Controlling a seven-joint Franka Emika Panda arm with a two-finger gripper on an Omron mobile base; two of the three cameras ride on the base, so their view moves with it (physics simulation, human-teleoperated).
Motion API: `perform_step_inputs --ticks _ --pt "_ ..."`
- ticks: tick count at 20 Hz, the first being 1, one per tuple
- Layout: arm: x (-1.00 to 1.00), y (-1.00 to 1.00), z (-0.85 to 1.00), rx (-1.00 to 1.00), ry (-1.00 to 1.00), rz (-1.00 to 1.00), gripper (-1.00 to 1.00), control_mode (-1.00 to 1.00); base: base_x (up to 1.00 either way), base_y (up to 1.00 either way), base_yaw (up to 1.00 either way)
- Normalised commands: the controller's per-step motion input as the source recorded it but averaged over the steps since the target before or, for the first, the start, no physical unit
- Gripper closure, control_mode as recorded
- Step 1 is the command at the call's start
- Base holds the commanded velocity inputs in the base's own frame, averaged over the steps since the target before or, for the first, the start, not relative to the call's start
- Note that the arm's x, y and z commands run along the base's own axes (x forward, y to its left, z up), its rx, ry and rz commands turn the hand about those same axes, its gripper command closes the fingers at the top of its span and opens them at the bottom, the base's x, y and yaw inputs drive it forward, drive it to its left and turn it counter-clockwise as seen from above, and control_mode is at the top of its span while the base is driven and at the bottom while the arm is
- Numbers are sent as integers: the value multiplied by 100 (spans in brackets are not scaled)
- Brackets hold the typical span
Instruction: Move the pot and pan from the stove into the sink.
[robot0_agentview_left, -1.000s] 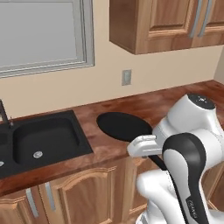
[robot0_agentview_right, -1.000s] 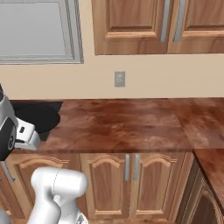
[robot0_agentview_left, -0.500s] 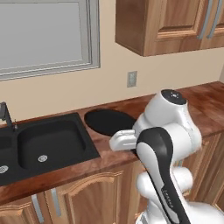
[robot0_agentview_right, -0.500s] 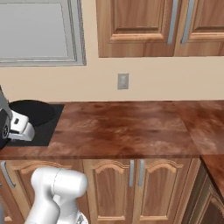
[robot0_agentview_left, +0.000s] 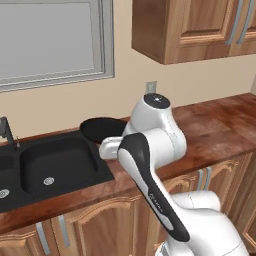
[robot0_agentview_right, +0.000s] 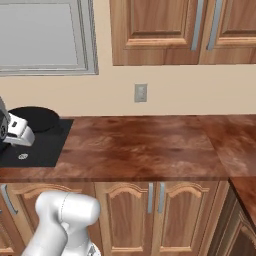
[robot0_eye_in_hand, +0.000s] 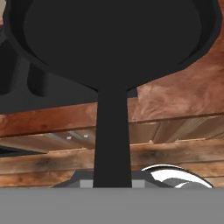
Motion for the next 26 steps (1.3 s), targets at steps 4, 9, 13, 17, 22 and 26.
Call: perform_step_inputs --ticks 4,9,13,17,22,26 --pt "0 3 -3 0 1 -2 100 -100 0 0 0" --pt "6 16 -24 -16 10 11 100 -100 0 0 0" --pt "12 29 -23 -23 13 8 100 -100 0 0 0" --pt "0 8 -20 -15 8 13 100 -100 0 0 0" --pt "25 3 -26 -8 9 22 100 -100 0 0 0" --pt "5 0 -21 -1 7 34 100 -100 0 0 0"
